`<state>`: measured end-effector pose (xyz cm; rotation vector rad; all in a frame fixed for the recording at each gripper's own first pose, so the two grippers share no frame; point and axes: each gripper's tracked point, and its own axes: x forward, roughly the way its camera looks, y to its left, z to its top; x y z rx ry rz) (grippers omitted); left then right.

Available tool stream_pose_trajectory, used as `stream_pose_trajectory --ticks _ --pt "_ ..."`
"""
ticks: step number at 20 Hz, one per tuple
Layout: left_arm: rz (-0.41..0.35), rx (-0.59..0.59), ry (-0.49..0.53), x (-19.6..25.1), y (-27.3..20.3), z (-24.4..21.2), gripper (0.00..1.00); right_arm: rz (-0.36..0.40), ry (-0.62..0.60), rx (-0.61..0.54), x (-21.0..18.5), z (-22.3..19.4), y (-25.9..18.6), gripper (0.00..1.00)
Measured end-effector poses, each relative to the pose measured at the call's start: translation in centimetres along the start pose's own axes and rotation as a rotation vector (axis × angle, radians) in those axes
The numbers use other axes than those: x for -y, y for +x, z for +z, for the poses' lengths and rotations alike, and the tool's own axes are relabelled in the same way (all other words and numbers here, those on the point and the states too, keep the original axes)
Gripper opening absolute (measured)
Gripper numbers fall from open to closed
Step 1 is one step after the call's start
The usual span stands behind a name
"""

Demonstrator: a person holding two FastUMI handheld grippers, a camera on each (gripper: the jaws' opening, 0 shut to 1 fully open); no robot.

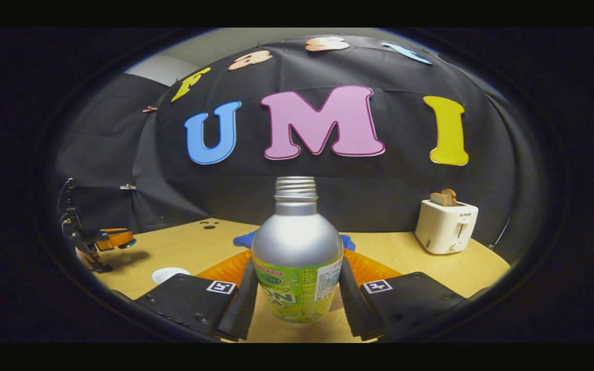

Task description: Open the teacup lid with one hand, grasp the water bottle and pour water into the teacup with the other hand; after pouring, place the water bottle on the coaster and then close the teacup lid.

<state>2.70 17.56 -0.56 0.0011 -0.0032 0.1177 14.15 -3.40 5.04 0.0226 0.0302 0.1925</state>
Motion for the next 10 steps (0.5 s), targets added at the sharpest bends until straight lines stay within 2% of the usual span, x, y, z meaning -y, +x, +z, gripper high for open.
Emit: stream_pose_trajectory --ticks 4,8,10 --pt "0.003 -0.003 -0.002 0.1 -0.2 0.0 0.30 -0.018 0.091 -0.012 1.6 -1.9 3.2 0.74" --pt "0.001 -0.002 -0.002 0.2 -0.1 -0.2 0.31 -0.082 0.051 -0.021 4.2 -3.6 5.0 0.74" --pt "-0.001 -0.001 -0.002 0.2 -0.1 -0.1 0.31 -0.089 0.065 -0.033 4.4 -4.4 5.4 0.74"
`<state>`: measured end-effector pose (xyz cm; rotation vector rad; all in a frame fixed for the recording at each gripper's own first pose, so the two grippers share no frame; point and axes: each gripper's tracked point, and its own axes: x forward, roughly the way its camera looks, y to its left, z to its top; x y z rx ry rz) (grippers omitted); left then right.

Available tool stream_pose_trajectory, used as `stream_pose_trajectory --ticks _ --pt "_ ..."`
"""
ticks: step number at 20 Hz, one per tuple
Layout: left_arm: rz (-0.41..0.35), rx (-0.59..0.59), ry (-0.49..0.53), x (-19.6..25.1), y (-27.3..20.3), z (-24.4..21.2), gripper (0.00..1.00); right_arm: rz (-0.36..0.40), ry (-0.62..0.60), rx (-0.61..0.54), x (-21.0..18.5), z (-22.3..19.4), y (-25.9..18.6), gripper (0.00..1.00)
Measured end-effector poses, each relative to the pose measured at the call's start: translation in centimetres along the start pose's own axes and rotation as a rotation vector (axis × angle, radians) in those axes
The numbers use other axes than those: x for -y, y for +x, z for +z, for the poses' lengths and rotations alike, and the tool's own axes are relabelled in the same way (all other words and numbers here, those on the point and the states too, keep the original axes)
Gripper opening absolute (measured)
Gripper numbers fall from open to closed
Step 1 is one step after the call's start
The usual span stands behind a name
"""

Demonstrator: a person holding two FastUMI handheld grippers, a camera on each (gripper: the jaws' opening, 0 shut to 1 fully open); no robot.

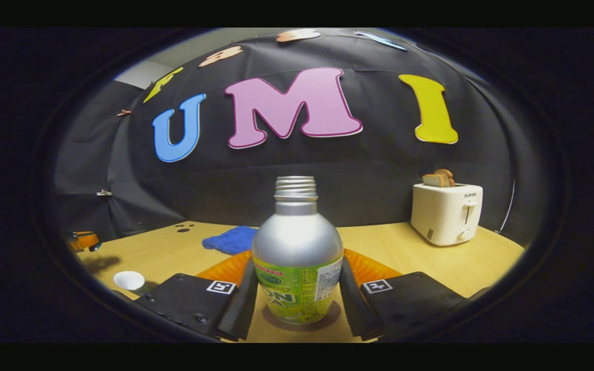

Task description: Open the teacup lid with one hand, grasp the water bottle and pour water into the teacup with the other hand; after pouring, place the water bottle on the coaster and then close the teacup lid.

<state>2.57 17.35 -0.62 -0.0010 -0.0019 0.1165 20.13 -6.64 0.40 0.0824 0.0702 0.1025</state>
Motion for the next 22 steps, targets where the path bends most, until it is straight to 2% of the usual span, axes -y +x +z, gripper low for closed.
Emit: stream_pose_trajectory --ticks 2,3,4,11,14,15,17,22 --pt "-0.001 0.001 0.000 0.0 -0.1 0.0 0.31 -0.002 0.001 -0.005 0.0 -0.4 0.2 0.74" --pt "-0.001 0.000 0.000 0.0 -0.1 0.0 0.31 -0.003 -0.005 -0.003 0.0 -0.5 0.3 0.71" --pt "-0.003 0.000 0.000 0.0 -0.1 0.0 0.31 -0.010 -0.015 0.002 0.2 -0.6 0.4 0.75" --pt "-0.005 0.001 0.001 0.1 -0.1 0.0 0.31 -0.020 -0.029 -0.008 -0.2 -1.0 0.4 0.78" --pt "-0.007 0.000 0.001 0.1 -0.2 0.1 0.31 -0.005 -0.054 -0.049 -0.7 -1.4 0.0 0.81" --pt "-0.007 0.000 0.000 0.1 -0.1 0.0 0.31 -0.017 -0.067 -0.057 -0.4 -1.6 -0.2 0.78" --pt "-0.006 0.001 0.001 0.1 -0.1 0.0 0.31 -0.041 -0.064 -0.056 0.1 -1.5 -0.3 1.00" --pt "-0.005 0.000 0.000 0.1 -0.1 0.0 0.31 -0.035 -0.017 -0.072 -0.1 -1.7 -1.8 1.00"
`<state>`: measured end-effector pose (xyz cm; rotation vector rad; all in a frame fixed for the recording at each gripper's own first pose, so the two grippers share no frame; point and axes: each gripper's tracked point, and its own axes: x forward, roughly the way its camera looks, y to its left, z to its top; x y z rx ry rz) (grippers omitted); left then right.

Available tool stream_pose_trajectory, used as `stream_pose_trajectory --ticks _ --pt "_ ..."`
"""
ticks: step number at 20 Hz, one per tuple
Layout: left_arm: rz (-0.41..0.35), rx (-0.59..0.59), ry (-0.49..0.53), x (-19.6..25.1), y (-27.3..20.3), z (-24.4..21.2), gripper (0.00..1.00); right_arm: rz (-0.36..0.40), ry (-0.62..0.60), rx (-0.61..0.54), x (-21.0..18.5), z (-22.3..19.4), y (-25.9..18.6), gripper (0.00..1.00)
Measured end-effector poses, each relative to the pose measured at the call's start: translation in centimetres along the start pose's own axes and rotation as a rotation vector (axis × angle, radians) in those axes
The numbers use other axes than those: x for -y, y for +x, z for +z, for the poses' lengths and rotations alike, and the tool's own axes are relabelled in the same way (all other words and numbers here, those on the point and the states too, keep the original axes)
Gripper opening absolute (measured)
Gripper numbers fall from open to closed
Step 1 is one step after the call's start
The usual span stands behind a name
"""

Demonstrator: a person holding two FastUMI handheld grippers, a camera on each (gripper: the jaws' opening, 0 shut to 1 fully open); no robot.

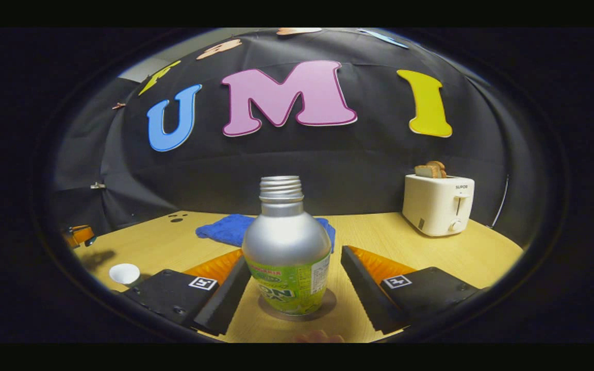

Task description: Open the teacup lid with one hand, grasp the water bottle and pour water into the teacup with the other hand; after pouring, place the water bottle on the coaster and then close the teacup lid.

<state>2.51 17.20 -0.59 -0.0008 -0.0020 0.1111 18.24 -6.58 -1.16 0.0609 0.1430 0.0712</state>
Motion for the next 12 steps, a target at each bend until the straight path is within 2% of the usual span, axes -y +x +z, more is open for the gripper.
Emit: stream_pose_trajectory --ticks 5,12 --pt "0.004 0.000 0.000 -0.1 0.0 0.1 0.31 0.005 -0.037 -0.002 -0.5 -0.2 -1.9 1.00" --pt "0.006 0.000 0.000 -0.1 -0.1 0.0 0.30 0.006 0.015 -0.019 -0.3 -1.5 -5.5 1.00"
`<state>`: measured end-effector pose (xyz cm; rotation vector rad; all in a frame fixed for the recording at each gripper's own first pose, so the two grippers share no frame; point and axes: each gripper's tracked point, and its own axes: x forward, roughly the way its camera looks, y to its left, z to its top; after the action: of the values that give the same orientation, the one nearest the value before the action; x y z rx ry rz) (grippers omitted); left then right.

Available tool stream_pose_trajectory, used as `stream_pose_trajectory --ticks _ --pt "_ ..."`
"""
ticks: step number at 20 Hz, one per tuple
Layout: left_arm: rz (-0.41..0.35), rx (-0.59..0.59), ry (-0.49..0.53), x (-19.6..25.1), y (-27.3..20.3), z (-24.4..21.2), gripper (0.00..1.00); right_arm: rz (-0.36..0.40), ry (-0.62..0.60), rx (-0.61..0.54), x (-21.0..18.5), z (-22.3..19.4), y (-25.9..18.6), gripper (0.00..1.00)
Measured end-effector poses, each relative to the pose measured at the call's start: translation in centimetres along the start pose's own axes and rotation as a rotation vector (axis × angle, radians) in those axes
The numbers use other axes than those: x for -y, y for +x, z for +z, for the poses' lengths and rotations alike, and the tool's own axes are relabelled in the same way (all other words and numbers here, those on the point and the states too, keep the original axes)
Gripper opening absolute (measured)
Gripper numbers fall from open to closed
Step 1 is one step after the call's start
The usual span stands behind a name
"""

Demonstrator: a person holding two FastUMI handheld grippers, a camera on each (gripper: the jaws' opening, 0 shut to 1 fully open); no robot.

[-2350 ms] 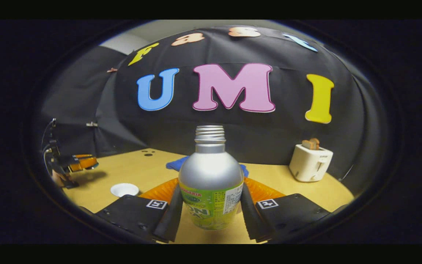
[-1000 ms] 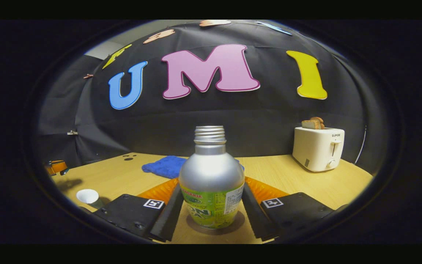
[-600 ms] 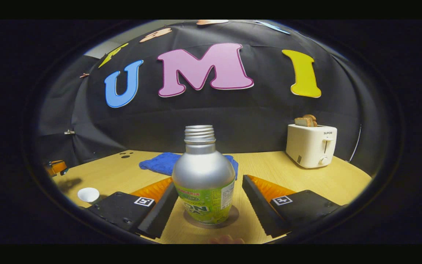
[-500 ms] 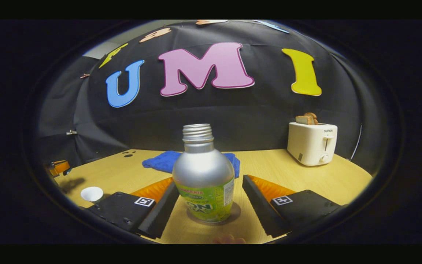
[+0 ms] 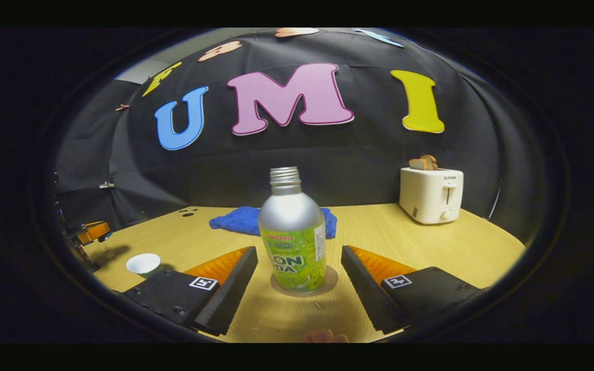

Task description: Open the teacup lid with one hand, grasp the water bottle and pour water into the teacup with the other hand; after pouring, place the water bottle on the coaster and then close the teacup lid.

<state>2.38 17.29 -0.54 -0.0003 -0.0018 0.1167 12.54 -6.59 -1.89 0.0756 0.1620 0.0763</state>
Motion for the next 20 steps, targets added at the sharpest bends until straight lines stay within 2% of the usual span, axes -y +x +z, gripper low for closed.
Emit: stream_pose_trajectory --ticks 4,7,10,15,20 --pt "-0.012 0.001 0.000 0.3 0.0 0.1 0.31 -0.034 -0.071 0.035 0.2 0.2 -3.1 0.99" --pt "-0.051 0.002 0.001 1.4 -0.2 0.1 0.31 -0.056 -0.108 0.072 -0.6 0.9 -5.6 0.99" --pt "-0.089 0.002 0.027 2.8 -0.2 0.1 0.30 -0.047 -0.119 0.100 -1.7 1.0 -7.6 0.99" --pt "-0.219 -0.006 0.008 8.6 -0.4 0.2 0.30 -0.035 -0.127 0.119 -3.5 0.5 -8.8 0.99" --pt "-0.360 -0.019 0.046 15.5 -0.3 0.3 0.31 -0.013 -0.142 0.107 -5.0 -1.3 -8.4 0.99"
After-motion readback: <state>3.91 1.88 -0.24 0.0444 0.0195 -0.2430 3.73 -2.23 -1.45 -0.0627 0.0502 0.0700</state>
